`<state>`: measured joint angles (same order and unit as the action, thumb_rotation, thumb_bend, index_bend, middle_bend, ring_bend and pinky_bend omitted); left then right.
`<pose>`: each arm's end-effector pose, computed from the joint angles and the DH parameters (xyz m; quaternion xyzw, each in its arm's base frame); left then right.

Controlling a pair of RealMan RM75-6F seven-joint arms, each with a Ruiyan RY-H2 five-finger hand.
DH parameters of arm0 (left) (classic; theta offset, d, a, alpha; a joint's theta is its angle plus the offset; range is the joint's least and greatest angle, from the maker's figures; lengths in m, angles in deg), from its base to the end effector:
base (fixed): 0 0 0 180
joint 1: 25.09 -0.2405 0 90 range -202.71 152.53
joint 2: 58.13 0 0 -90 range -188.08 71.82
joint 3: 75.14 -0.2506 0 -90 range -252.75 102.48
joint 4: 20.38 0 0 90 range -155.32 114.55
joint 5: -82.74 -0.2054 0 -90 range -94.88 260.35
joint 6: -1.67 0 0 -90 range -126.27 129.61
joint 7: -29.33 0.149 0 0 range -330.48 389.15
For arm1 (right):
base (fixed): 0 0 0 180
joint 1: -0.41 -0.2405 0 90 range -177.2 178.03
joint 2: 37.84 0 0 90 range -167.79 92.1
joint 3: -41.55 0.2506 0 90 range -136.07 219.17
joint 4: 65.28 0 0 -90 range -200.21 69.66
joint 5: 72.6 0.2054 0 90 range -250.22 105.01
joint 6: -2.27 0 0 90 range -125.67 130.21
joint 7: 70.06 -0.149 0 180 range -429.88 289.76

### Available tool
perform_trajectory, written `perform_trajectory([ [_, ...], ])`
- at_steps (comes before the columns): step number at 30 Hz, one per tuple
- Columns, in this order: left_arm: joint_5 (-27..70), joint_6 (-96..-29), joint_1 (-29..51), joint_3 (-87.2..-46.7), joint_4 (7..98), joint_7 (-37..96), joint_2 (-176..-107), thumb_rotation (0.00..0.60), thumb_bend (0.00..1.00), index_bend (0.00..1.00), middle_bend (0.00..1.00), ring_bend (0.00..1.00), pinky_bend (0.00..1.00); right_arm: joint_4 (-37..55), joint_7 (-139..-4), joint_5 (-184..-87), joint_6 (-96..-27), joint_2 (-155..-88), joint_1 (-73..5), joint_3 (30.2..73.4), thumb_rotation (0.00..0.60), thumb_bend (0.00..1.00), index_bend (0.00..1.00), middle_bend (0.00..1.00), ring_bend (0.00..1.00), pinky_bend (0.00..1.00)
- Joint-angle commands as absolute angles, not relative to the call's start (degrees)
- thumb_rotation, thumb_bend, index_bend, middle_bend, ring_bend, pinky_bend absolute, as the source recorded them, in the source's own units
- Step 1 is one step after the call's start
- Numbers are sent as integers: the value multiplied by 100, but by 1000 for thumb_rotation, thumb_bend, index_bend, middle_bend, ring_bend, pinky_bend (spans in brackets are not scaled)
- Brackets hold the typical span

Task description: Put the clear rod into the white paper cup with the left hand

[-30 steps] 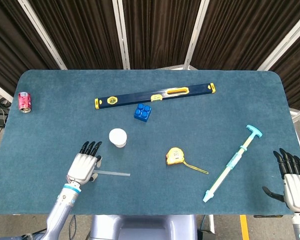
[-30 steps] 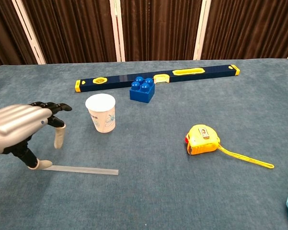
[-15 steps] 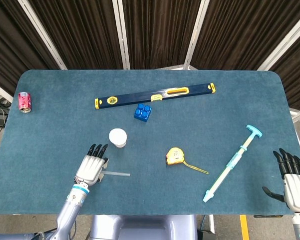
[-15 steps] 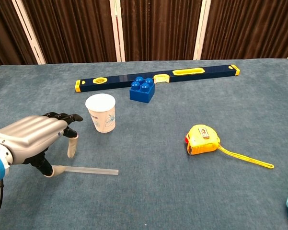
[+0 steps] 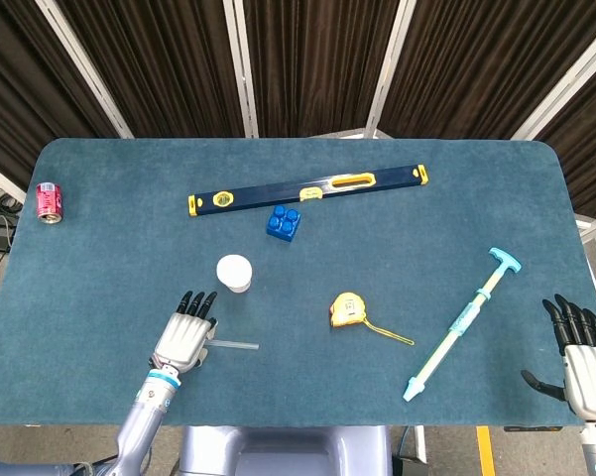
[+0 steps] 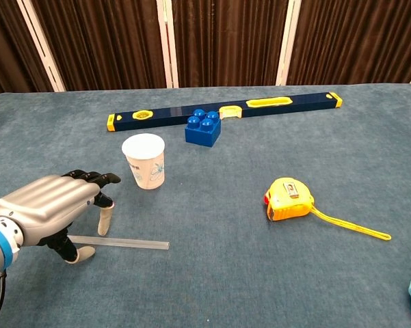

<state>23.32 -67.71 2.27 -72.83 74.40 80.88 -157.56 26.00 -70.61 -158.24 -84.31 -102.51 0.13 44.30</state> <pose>-0.1652 0.2325 -0.0630 -0.7628 -0.3621 -0.2506 0.4736 -0.3202 -0.1600 0.1633 0.5711 -0.4050 0.3723 0.6093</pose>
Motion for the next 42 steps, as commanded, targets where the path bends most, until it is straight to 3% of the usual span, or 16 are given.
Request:
perform_trajectory([
  [1,2302,-6796,238,-7294,7393,8057,-15788,600,320,506,0,0,0,2601,-7062,-15824,-8430,-10251,12,4430,600,89,0,0,0,0],
  [25,2167,-6860,261,-7370,7138,7836,-15990,600,400,582,0,0,0,2594,-7085,-15829,-8430,-10249,12,4427,600,89,0,0,0,0],
  [37,1734,-7168,190,-7158,7956,7304,-15330,600,399,594,0,0,0,2602,-7061,-15824,-8437,-10255,14,4429,600,89,0,0,0,0],
  [42,1672,-7296,194,-6788,8423,6873,-14963,600,400,601,0,0,0,2604,-7045,-15826,-8444,-10258,17,4428,600,89,0,0,0,0],
])
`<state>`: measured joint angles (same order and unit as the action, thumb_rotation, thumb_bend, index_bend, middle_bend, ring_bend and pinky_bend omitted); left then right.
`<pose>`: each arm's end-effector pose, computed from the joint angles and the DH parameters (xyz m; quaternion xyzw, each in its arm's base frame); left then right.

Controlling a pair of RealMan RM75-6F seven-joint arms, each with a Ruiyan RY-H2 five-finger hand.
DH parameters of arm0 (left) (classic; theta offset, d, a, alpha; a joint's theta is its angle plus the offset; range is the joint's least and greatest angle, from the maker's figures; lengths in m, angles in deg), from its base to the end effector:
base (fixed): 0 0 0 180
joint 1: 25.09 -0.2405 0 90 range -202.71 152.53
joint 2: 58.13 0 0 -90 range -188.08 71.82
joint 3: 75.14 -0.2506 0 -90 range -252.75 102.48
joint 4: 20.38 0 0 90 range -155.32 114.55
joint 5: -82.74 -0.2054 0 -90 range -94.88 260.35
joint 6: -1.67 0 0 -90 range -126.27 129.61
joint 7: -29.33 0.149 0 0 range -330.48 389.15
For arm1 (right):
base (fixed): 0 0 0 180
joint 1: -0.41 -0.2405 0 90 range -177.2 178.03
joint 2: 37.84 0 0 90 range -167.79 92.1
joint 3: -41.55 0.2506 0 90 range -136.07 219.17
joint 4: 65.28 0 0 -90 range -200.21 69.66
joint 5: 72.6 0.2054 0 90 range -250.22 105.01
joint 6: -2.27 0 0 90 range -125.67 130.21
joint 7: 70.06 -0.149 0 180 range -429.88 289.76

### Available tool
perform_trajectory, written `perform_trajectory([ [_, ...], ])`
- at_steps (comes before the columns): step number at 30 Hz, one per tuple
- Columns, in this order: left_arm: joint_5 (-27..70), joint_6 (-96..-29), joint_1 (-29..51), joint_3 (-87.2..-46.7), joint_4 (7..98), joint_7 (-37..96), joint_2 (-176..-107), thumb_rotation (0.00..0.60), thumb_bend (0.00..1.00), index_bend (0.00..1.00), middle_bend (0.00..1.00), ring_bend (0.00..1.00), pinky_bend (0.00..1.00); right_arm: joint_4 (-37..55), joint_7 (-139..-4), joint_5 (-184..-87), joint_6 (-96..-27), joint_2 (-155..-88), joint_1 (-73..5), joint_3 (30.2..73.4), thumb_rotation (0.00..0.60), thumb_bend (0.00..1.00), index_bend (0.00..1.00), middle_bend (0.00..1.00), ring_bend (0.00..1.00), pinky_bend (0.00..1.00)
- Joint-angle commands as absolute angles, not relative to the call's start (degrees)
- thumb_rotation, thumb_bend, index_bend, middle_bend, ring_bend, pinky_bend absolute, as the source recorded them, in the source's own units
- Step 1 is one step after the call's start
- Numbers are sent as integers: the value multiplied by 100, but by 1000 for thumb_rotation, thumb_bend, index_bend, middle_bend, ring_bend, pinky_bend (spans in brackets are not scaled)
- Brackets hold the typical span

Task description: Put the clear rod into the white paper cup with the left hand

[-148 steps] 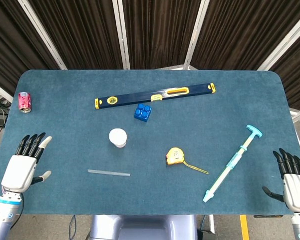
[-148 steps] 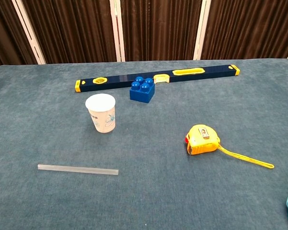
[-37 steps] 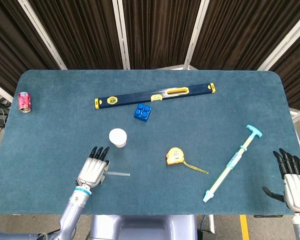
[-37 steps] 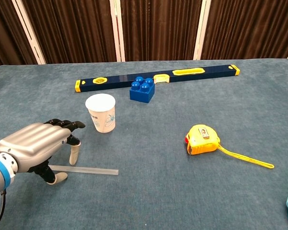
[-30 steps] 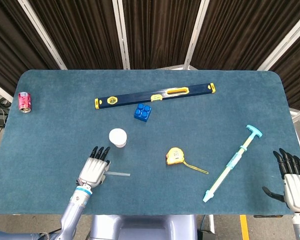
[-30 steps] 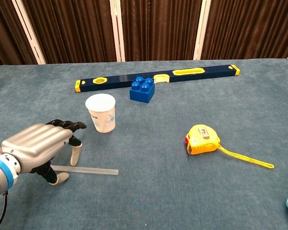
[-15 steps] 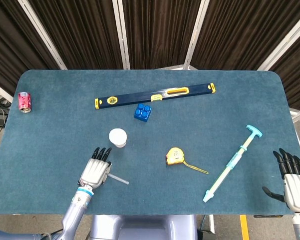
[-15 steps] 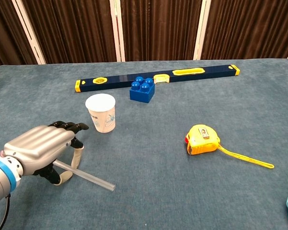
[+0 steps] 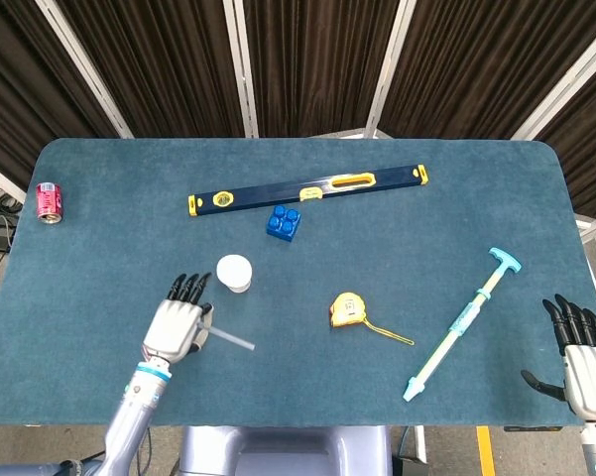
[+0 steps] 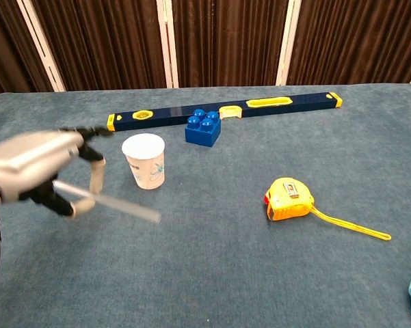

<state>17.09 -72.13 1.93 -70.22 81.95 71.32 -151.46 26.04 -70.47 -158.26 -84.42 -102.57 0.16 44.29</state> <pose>-0.1458 0.2446 -0.0157 -0.7081 -0.3850 -0.3527 0.4754 -0.3200 -0.1598 0.1631 0.5709 -0.4044 0.3725 0.6097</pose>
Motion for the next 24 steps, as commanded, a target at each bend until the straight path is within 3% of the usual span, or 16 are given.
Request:
perform_trajectory([
  [1,1701,-7293,203,-6689,8491,6750,-14912,600,400,601,0,0,0,2605,-7043,-15827,-8445,-10258,17,4428,600,89,0,0,0,0],
  [6,2156,-7111,285,-6107,8711,5928,-14849,600,399,600,0,0,0,2609,-7040,-15826,-8444,-10258,16,4429,600,89,0,0,0,0],
  [19,4699,-5838,771,-4422,8657,3719,-15106,600,400,599,0,0,0,2594,-7115,-15830,-8415,-10239,4,4426,600,89,0,0,0,0],
  [24,4704,-5462,958,-4178,8224,3133,-15202,600,400,599,0,0,0,2590,-7152,-15828,-8391,-10225,-7,4426,600,90,0,0,0,0],
])
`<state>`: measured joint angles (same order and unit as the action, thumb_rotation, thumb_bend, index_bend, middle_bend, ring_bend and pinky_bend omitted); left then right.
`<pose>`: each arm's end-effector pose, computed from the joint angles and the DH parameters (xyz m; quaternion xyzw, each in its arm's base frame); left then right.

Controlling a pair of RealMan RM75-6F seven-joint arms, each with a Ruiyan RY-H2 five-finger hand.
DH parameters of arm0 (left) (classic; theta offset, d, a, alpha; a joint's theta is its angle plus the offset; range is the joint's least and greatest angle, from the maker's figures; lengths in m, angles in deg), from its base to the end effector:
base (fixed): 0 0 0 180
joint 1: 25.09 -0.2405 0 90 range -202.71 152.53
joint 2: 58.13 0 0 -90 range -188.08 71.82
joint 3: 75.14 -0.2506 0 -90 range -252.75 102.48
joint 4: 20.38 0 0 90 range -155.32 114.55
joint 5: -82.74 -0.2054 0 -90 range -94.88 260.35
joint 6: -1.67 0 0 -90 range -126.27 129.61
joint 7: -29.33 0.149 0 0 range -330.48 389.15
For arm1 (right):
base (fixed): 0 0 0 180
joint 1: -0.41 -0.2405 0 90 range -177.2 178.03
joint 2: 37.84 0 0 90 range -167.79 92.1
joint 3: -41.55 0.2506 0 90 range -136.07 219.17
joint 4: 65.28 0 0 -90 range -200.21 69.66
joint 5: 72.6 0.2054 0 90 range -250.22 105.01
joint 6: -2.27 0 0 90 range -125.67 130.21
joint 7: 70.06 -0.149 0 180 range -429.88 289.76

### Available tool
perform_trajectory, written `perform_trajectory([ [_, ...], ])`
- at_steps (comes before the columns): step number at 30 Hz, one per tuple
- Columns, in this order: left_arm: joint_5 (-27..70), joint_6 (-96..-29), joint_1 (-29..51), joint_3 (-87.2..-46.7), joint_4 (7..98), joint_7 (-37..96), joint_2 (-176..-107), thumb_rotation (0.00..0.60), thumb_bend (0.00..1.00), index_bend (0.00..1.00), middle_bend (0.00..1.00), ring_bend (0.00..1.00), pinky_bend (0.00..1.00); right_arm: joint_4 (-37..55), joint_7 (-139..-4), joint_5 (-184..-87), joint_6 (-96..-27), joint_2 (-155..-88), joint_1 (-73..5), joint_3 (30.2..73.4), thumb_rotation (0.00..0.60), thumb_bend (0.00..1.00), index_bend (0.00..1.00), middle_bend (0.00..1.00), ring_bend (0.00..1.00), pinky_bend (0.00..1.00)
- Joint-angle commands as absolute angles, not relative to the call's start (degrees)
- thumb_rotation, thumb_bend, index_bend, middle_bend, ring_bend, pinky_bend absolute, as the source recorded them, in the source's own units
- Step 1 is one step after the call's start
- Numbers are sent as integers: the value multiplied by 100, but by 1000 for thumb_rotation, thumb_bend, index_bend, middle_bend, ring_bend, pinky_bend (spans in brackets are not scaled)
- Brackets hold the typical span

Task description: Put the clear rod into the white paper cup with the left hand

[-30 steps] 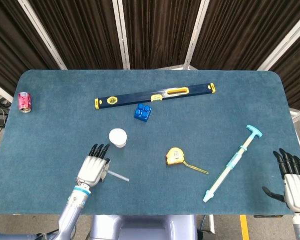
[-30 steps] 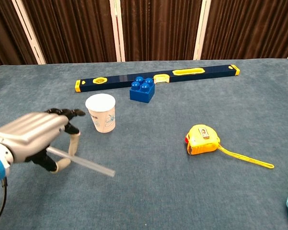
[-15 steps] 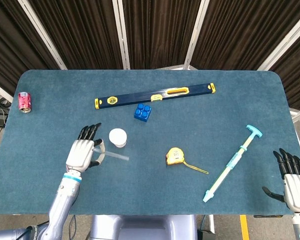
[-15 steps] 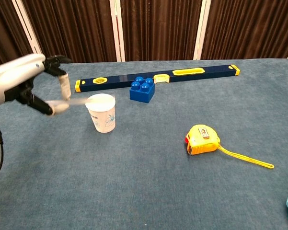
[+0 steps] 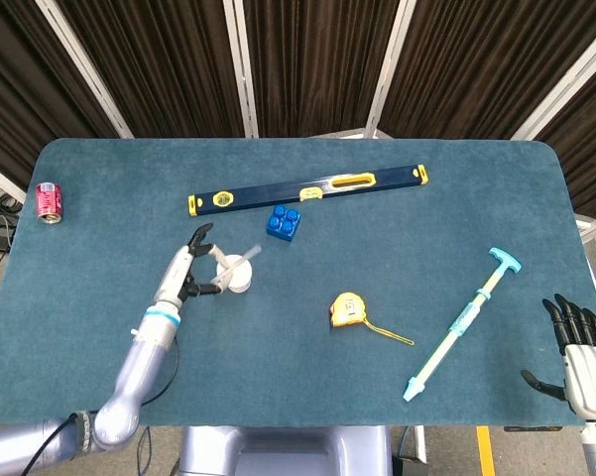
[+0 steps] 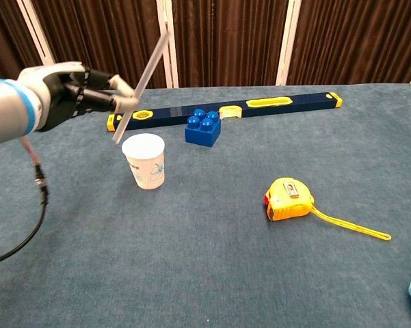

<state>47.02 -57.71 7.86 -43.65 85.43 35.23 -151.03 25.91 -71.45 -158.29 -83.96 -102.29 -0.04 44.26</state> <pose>-0.1009 0.3276 0.0110 -0.3895 -0.7215 -0.5017 0.2759 -0.3207 -0.1608 0.1637 0.5712 -0.4086 0.3743 0.6055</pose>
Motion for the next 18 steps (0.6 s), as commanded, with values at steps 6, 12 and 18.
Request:
perform_trajectory([
  [6,4544,-5174,1075,-4251,7810,2747,-15281,600,400,598,0,0,0,2590,-7156,-15829,-8391,-10223,-7,4424,600,90,0,0,0,0],
  [12,4267,-5010,1099,-4413,7457,2339,-15365,600,401,598,0,0,0,2592,-7148,-15824,-8386,-10224,-10,4425,600,90,0,0,0,0],
  [18,4028,-4861,1111,-4489,7212,1970,-15443,600,399,598,0,0,0,2593,-7146,-15824,-8386,-10223,-12,4426,600,90,0,0,0,0],
])
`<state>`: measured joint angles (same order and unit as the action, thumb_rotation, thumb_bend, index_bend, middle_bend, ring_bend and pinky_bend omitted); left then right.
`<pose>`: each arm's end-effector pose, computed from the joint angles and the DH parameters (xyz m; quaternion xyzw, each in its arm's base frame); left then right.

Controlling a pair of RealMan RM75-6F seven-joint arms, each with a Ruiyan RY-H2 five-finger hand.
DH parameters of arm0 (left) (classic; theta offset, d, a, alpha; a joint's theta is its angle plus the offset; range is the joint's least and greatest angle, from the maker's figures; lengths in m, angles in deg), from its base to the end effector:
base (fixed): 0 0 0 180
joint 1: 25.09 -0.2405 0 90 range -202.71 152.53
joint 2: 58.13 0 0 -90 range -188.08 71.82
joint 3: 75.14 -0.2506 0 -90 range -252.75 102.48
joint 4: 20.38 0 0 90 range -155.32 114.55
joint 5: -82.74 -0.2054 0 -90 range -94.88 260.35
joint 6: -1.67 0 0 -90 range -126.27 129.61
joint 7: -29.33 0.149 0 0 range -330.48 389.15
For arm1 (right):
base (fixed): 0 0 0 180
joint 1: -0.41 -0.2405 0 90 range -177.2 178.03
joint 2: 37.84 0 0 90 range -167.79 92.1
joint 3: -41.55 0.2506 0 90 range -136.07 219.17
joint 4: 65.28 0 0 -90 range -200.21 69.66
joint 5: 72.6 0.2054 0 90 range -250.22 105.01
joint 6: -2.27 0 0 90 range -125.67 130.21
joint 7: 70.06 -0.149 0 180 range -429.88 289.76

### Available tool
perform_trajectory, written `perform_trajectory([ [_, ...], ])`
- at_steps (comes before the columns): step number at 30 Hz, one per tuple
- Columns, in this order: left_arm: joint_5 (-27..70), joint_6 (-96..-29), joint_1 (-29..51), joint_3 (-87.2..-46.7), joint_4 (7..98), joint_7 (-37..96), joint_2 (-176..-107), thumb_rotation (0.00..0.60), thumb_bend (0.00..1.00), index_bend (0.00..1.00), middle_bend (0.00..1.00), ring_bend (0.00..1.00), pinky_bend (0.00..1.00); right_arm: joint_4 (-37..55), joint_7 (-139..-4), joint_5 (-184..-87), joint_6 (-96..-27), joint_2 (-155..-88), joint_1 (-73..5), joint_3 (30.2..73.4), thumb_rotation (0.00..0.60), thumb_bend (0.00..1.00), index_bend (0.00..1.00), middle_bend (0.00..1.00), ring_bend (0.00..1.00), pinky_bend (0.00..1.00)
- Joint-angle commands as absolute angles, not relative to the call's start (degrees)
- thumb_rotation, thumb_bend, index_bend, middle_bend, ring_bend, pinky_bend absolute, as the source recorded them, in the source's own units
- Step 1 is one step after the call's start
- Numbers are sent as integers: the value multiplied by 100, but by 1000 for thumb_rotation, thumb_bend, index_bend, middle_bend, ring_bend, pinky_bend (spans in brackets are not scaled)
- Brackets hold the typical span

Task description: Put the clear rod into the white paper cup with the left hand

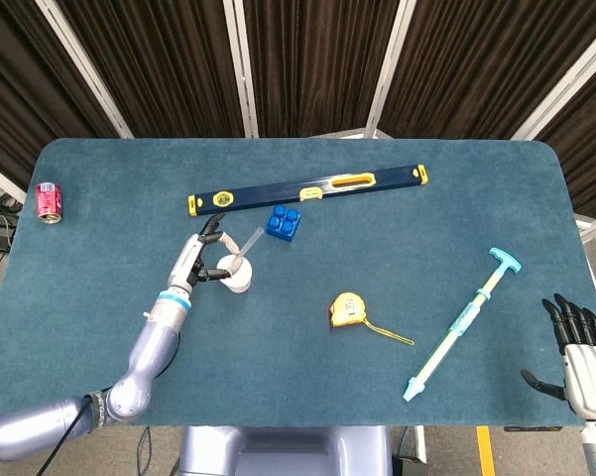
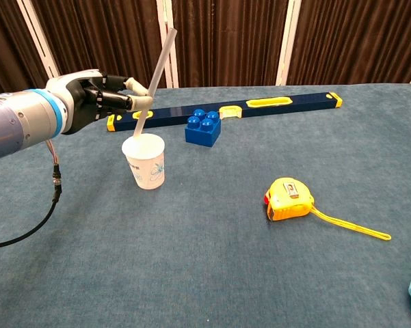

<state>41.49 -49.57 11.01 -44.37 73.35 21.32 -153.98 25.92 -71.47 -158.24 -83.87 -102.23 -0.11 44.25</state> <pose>-0.1073 0.3520 -0.0126 -0.3712 -0.7365 -0.5174 0.2283 -0.3207 -0.1611 0.1638 0.5716 -0.4088 0.3739 0.6053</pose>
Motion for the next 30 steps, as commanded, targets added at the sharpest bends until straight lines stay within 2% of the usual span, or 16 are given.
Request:
perform_trajectory([
  [1,3978,-4827,1118,-4507,7161,1921,-15457,600,399,598,0,0,0,2593,-7145,-15824,-8386,-10223,-12,4426,600,90,0,0,0,0],
  [9,3487,-4584,1080,-4704,6645,1266,-15623,600,400,596,0,0,0,2594,-7143,-15813,-8375,-10221,-18,4430,600,89,0,0,0,0],
  [12,3290,-4611,1052,-4754,6527,1101,-15658,600,393,530,0,0,0,2598,-7139,-15811,-8372,-10220,-20,4430,600,90,0,0,0,0],
  [14,3226,-4515,1036,-4809,6477,984,-15639,600,352,468,0,0,0,2603,-7136,-15807,-8369,-10220,-21,4431,600,91,0,0,0,0],
  [17,3142,-4410,1000,-4877,6382,797,-15617,600,286,425,0,0,0,2611,-7127,-15802,-8369,-10219,-21,4432,600,91,0,0,0,0],
  [30,2696,-4549,744,-5086,6588,369,-15358,600,279,395,0,0,0,2606,-7130,-15808,-8380,-10224,-16,4428,600,90,0,0,0,0],
])
